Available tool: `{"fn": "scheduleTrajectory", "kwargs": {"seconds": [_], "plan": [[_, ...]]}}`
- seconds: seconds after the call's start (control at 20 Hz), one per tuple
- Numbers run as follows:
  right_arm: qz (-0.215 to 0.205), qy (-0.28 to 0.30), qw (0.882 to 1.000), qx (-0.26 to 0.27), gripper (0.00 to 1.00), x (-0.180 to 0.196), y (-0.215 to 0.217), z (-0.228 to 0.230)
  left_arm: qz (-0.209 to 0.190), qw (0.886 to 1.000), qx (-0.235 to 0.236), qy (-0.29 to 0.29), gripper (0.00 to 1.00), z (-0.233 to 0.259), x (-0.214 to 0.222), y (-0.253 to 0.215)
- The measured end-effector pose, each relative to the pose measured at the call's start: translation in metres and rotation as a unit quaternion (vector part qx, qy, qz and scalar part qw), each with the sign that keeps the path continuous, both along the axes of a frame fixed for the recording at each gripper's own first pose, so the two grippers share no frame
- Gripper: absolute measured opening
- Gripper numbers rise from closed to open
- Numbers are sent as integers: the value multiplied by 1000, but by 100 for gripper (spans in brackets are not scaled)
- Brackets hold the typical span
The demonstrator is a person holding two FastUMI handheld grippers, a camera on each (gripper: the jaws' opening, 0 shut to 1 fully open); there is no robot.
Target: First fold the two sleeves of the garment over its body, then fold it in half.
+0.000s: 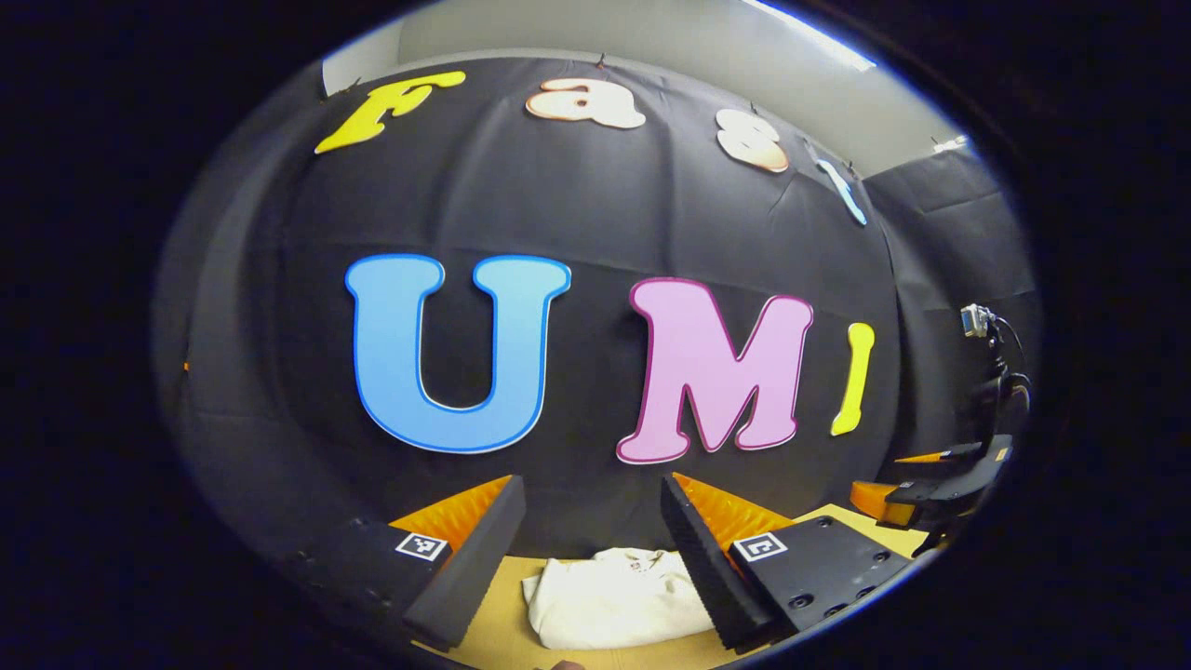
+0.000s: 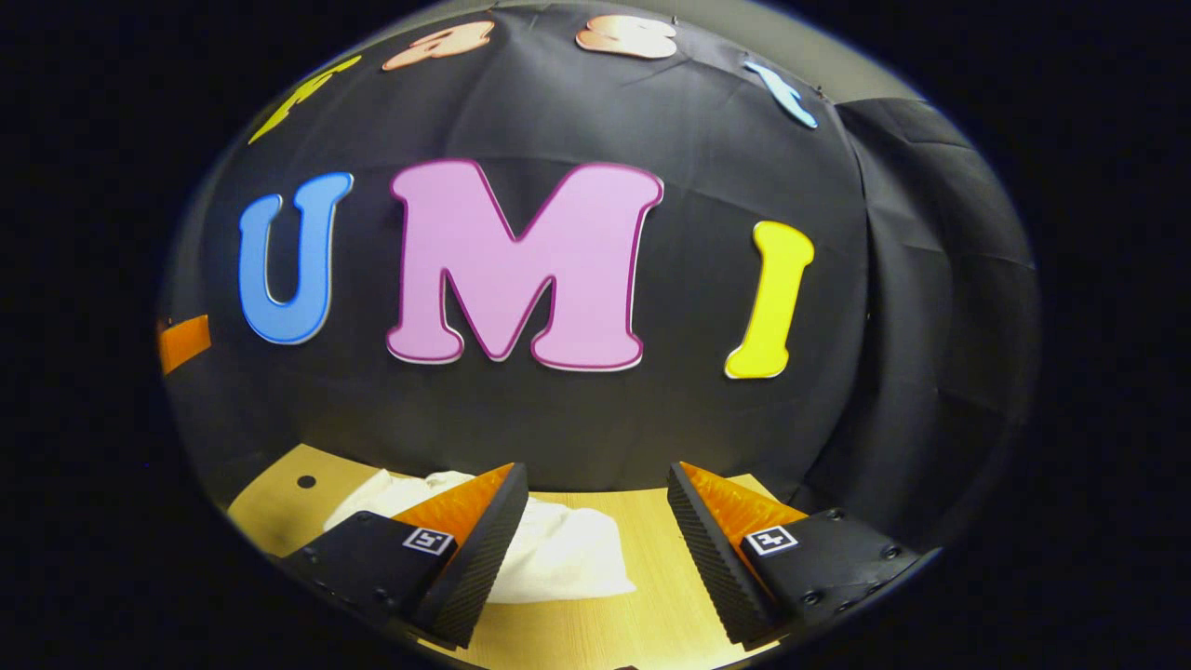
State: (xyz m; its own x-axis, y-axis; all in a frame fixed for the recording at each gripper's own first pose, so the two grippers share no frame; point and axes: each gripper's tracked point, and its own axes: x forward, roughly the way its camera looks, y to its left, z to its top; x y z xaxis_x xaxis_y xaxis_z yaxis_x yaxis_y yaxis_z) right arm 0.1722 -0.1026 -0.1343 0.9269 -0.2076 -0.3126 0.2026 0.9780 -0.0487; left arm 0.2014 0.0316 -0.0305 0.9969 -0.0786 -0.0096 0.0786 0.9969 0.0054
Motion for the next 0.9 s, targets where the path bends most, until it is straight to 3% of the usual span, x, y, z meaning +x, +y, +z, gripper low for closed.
{"fn": "scheduleTrajectory", "kwargs": {"seconds": [0.3,0.35,0.55,0.6,0.65,0.7,0.9], "plan": [[-11,-60,998,15,96,-97,19,86,-5,1000,6,-23,95,50,-117,-14],[-11,-69,997,19,96,-113,23,98,-6,1000,3,-19,92,53,-137,-15],[-4,-102,994,31,96,-166,42,133,12,1000,-7,-15,99,60,-202,-11],[-6,-112,993,26,92,-179,44,142,18,1000,-7,-13,100,60,-217,-9],[-7,-127,992,22,96,-193,48,150,24,1000,-7,-15,96,57,-233,-7],[-5,-146,989,16,93,-206,53,159,24,999,-7,-22,96,58,-250,-7],[23,-191,981,-9,96,-252,76,168,-30,996,4,-80,95,66,-307,-23]]}}
